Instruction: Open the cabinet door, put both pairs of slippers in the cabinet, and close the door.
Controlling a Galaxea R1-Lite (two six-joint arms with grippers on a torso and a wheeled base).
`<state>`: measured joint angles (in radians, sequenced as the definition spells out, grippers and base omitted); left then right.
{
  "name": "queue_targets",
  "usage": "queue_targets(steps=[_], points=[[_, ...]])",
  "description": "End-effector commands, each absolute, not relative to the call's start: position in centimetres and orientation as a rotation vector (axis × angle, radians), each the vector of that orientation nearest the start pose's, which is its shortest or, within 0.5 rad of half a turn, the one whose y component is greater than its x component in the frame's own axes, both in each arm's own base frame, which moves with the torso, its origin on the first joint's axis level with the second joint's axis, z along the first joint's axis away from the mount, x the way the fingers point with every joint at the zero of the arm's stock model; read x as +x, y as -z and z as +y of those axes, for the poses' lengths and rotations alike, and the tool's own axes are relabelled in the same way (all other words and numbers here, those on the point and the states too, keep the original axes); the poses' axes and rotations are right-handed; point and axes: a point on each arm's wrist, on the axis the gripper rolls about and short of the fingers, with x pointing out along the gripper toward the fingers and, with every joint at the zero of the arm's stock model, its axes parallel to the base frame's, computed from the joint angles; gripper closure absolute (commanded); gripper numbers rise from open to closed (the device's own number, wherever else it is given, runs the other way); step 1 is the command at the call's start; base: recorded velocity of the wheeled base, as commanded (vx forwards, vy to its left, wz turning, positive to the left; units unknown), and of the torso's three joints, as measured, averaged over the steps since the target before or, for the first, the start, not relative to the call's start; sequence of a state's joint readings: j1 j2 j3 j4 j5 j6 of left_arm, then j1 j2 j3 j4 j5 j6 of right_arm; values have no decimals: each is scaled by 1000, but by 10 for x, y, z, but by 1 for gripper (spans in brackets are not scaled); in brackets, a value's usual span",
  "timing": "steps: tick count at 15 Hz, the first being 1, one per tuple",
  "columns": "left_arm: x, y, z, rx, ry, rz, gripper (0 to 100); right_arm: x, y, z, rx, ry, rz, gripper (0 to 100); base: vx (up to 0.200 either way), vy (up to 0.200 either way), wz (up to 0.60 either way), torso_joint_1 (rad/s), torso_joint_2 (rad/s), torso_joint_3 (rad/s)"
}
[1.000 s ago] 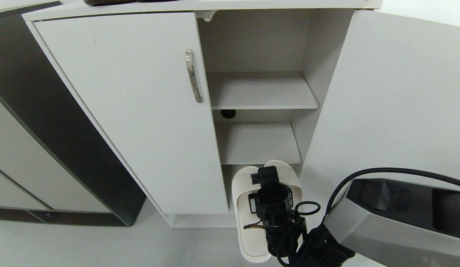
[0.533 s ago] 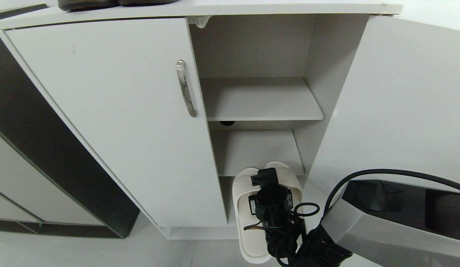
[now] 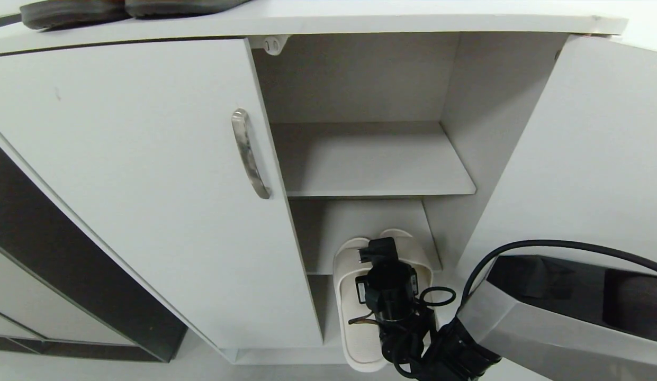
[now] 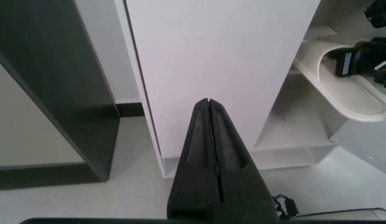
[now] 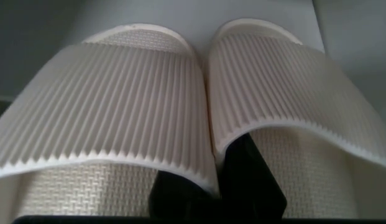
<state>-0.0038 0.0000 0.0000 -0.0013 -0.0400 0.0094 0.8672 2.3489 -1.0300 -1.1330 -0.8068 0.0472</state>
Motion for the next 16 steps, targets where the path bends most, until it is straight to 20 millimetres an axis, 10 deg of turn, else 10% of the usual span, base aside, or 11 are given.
queue_targets(steps=[1,11,16], points=[[-23,-76,-1,9,44,0,100,298,-51,309,-69,-36,106,100,0,0,0,0,0,0],[-23,-76,-1,9,44,0,100,394,-68,325,-71,25,28,100,0,0,0,0,0,0],[-23,-76,-1,9,43,0,100,410,-76,326,-70,44,39,100,0,0,0,0,0,0]])
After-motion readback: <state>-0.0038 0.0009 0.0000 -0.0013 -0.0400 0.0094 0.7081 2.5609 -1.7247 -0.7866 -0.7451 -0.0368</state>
